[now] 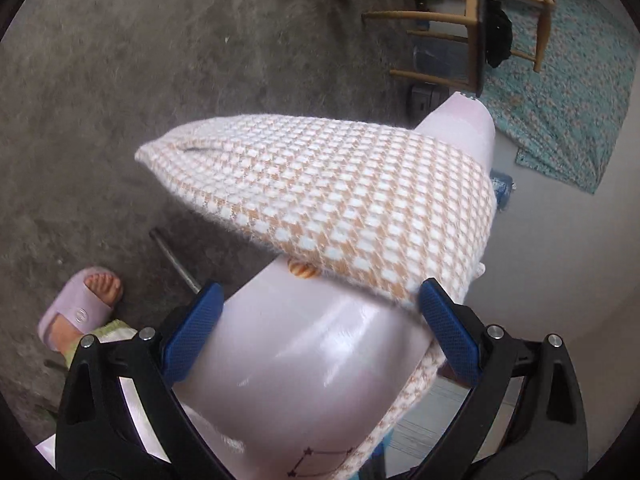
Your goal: Fold large clothes
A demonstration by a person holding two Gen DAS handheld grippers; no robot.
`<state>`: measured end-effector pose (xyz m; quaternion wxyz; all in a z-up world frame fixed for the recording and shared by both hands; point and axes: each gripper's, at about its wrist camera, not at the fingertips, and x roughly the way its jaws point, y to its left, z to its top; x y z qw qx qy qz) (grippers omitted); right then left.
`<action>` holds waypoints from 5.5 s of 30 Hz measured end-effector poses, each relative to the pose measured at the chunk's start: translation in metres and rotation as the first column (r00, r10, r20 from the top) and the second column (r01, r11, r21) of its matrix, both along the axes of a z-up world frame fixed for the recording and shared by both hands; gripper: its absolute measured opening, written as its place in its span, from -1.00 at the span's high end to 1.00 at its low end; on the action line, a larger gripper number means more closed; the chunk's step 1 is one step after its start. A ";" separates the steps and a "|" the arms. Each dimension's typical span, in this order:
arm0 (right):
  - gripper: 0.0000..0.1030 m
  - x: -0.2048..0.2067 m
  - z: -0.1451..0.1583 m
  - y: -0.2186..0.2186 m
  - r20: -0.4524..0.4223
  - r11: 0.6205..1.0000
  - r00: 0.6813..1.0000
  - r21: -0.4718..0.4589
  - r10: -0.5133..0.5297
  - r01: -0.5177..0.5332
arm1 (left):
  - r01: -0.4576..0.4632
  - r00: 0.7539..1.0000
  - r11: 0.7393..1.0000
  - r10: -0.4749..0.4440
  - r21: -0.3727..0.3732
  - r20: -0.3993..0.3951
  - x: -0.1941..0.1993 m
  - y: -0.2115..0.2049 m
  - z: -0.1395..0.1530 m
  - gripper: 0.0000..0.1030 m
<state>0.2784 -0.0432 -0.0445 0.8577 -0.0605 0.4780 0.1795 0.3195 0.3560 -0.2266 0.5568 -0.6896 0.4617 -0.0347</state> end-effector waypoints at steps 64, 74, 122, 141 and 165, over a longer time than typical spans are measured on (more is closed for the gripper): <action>-0.88 -0.042 -0.027 -0.130 0.001 0.970 0.970 -0.009 -0.245 0.245 | 0.294 0.676 0.003 -0.708 0.956 -0.206 -0.032 -0.290 0.157 -0.76; -0.89 -0.043 -0.029 -0.134 -0.008 0.980 0.980 0.006 -0.198 0.198 | 0.249 0.692 -0.005 -0.699 0.968 -0.182 -0.033 -0.291 0.154 -0.84; -0.88 0.081 0.053 -0.209 -0.118 0.979 0.972 0.002 -0.203 0.204 | 0.167 0.825 0.084 -0.558 0.982 -0.093 -0.001 -0.234 0.169 -0.85; -0.05 0.111 0.003 -0.251 -0.376 0.866 0.890 0.318 -0.259 0.386 | 0.073 0.811 0.127 -0.584 0.989 0.015 -0.048 -0.216 0.212 -0.84; 0.90 0.145 0.152 -0.196 0.210 0.828 0.977 0.553 -0.032 -0.092 | 0.178 0.849 0.142 -0.523 0.974 -0.079 -0.035 -0.195 0.165 -0.14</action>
